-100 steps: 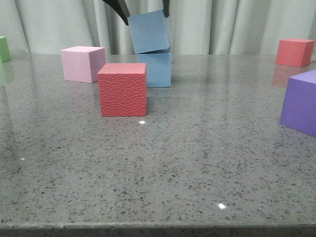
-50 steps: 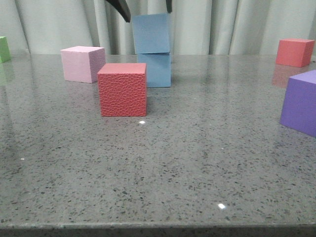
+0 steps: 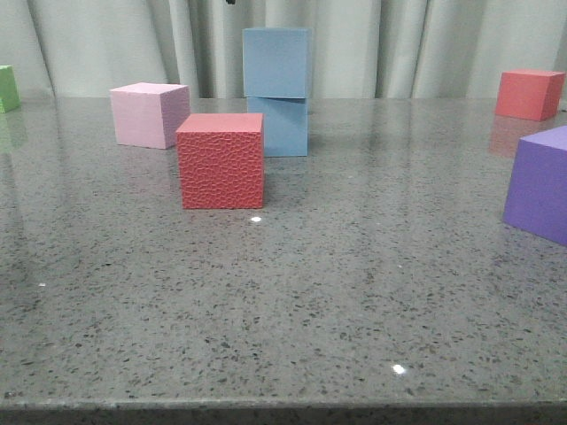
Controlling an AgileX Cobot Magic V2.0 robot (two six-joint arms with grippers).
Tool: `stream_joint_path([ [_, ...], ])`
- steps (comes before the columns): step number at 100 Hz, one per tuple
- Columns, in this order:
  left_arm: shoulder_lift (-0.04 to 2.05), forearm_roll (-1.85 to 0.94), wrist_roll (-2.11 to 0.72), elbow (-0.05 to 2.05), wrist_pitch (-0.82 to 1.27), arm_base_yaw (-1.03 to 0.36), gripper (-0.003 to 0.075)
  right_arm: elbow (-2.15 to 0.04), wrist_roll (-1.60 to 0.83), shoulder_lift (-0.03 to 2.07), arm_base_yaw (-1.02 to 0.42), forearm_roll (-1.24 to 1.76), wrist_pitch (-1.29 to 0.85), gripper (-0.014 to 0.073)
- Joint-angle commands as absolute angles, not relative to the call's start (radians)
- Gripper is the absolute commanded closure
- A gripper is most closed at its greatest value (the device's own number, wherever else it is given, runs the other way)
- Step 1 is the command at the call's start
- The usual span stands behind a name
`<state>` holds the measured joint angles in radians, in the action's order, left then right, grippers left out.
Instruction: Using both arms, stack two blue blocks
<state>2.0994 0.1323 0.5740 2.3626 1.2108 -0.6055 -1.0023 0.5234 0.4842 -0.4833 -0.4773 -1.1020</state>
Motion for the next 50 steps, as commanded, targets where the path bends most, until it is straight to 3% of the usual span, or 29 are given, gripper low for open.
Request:
stream_joint_path([
  [1, 2.027, 0.206, 0.564, 2.395, 1.2, -0.634, 0.0185, -1.019, 0.509, 0.472, -0.482, -0.538, -1.032, -0.0051],
  [10, 2.023, 0.281, 0.562, 2.395, 1.235, -0.657, 0.0211, -1.008, 0.509, 0.448, -0.482, -0.561, -1.034, -0.0051],
  [22, 2.0, 0.331, 0.545, 2.395, 1.239, -0.682, 0.0326, -0.968, 0.509, 0.414, -0.482, -0.576, -1.036, -0.0051],
  [50, 1.902, 0.376, 0.473, 2.395, 1.255, -0.687, 0.0742, -0.891, 0.509, 0.348, -0.482, -0.576, -1.033, -0.0029],
])
